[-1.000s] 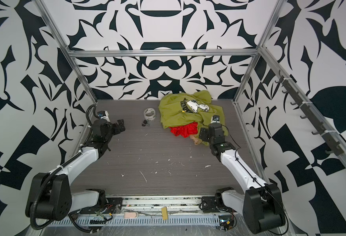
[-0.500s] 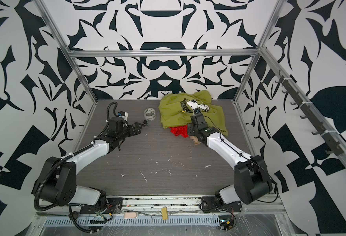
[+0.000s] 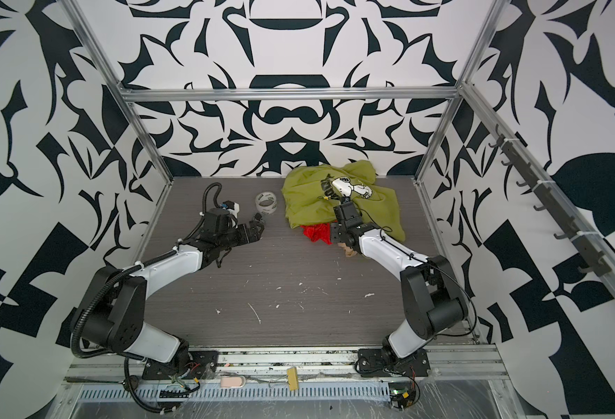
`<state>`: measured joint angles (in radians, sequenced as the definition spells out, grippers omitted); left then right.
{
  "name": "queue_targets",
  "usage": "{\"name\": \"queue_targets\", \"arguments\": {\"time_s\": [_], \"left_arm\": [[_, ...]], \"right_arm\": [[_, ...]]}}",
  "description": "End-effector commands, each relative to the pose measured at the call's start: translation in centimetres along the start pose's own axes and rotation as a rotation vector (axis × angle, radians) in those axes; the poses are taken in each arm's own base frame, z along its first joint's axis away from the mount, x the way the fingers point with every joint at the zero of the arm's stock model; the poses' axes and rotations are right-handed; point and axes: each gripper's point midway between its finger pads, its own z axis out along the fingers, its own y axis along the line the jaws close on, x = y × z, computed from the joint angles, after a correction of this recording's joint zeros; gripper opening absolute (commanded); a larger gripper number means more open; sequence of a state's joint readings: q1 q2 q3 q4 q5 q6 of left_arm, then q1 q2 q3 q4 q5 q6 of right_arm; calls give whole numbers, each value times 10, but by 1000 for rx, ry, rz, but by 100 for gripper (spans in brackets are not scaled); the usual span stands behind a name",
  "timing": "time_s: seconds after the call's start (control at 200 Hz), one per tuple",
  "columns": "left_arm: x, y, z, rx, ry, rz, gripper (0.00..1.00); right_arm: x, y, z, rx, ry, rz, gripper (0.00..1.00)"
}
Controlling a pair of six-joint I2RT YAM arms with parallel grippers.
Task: Pick out a specific cloth from the pile
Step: 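Move the right gripper onto the red cloth while the left gripper approaches the pile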
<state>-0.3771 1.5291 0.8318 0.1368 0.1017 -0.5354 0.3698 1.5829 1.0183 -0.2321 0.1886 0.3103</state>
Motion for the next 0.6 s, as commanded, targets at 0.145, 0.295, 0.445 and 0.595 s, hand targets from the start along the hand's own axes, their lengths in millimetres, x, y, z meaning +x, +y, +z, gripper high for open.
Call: {"name": "queue_targets", "arguments": {"time_s": [0.145, 0.295, 0.445, 0.595], "left_arm": [[1, -12, 11, 49, 42, -33, 100], [3, -20, 14, 72, 57, -37, 100], [7, -33, 20, 120, 82, -22, 96], [14, -48, 28, 164, 120, -10, 91]], "right_arm": [[3, -25, -7, 70, -32, 22, 63], [2, -27, -12, 69, -34, 20, 63], [-9, -11, -10, -13, -59, 73, 63], [-28, 3, -12, -43, -83, 51, 63]]}}
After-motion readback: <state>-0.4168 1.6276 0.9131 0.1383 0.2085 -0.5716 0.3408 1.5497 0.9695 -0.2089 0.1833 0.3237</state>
